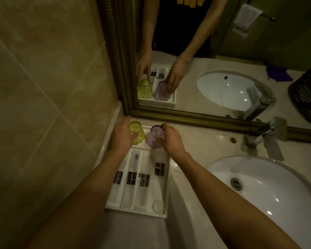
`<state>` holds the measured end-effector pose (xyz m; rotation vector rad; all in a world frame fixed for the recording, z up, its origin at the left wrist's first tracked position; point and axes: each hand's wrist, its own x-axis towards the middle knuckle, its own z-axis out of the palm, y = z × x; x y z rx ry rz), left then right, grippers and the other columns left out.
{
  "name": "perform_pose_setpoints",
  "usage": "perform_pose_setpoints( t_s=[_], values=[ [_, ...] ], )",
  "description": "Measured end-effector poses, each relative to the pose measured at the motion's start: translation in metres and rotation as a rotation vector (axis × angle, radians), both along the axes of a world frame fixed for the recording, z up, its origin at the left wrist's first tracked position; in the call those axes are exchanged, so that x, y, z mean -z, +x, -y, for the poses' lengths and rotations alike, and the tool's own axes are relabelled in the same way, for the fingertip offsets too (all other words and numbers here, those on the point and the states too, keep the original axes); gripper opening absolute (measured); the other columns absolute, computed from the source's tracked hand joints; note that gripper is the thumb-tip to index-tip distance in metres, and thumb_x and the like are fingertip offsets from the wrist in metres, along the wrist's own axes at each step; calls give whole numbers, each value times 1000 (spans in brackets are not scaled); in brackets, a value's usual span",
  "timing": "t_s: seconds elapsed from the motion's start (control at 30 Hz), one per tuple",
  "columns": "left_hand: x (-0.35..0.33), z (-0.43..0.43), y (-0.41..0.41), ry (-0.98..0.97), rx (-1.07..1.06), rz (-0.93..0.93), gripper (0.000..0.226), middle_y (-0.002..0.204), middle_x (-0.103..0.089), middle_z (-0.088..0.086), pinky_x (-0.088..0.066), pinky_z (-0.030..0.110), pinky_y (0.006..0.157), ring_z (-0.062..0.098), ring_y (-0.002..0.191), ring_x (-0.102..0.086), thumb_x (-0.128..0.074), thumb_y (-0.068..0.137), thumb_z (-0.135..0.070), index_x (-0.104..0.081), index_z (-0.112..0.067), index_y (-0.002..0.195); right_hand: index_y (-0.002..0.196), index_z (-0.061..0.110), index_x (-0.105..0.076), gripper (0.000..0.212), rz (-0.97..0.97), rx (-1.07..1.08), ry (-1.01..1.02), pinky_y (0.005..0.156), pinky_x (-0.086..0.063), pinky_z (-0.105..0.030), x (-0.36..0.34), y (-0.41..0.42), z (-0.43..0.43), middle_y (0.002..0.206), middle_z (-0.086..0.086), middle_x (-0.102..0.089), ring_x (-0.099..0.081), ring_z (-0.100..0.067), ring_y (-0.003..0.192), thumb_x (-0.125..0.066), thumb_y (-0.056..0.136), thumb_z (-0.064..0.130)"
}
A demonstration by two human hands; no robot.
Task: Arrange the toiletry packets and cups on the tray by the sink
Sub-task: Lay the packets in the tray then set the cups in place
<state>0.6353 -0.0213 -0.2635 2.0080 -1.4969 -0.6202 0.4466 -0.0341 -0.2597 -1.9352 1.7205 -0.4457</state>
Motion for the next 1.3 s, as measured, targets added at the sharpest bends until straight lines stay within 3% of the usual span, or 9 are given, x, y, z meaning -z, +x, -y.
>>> perform_pose_setpoints(
  t_s=[0.17, 0.73, 0.93, 1.1, 1.2, 1.3],
  values=[
    [-4, 2, -3, 9, 53, 3, 57, 121, -67, 23, -46, 37, 91, 40, 113, -61, -81, 76, -10, -61, -6, 129, 124, 8, -57, 46, 25, 6, -13, 85, -52, -38, 1, 0, -2, 117, -16, -66, -63, -34, 106, -76, 82, 13],
    [-5, 5, -1, 35, 104, 41, 61, 129, -61, 25, -45, 42, 98, 41, 119, -57, -75, 80, -4, -53, -2, 137, 124, 8, -58, 46, 29, 23, -9, 82, -50, -36, 0, 2, -3, 117, -16, -66, -62, -35, 107, -76, 82, 12],
    [-16, 2, -4, 76, 131, 24, 83, 151, -42, 19, -39, 43, 109, 36, 136, -43, -76, 81, -13, -33, -11, 152, 136, 7, -47, 59, -19, 39, 41, 89, -50, -40, -17, 6, -2, 130, -18, -59, -59, -37, 116, -72, 84, 17],
    [-54, 0, -13, -21, 176, 164, 80, 158, -30, 21, -37, 46, 112, 37, 141, -36, -70, 87, -18, -27, -11, 154, 135, 8, -45, 59, -87, 24, -93, 89, -52, -43, -59, 0, 4, 131, -18, -56, -58, -38, 117, -71, 86, 27],
    [-98, 2, -26, -136, 203, 299, 82, 158, -28, 22, -33, 53, 114, 41, 143, -30, -69, 86, -25, -25, -17, 154, 146, 16, -37, 74, -174, 43, -240, 102, -45, -55, -102, -13, 8, 148, -10, -46, -46, -34, 134, -70, 84, 40],
    [-159, 10, -49, -314, 212, 468, 83, 159, -27, 21, -27, 58, 115, 44, 145, -26, -65, 87, -33, -20, -23, 156, 156, 23, -22, 86, -308, 78, -414, 114, -22, -67, -162, -40, 13, 163, -5, -24, -19, -32, 151, -62, 87, 54]
  ],
)
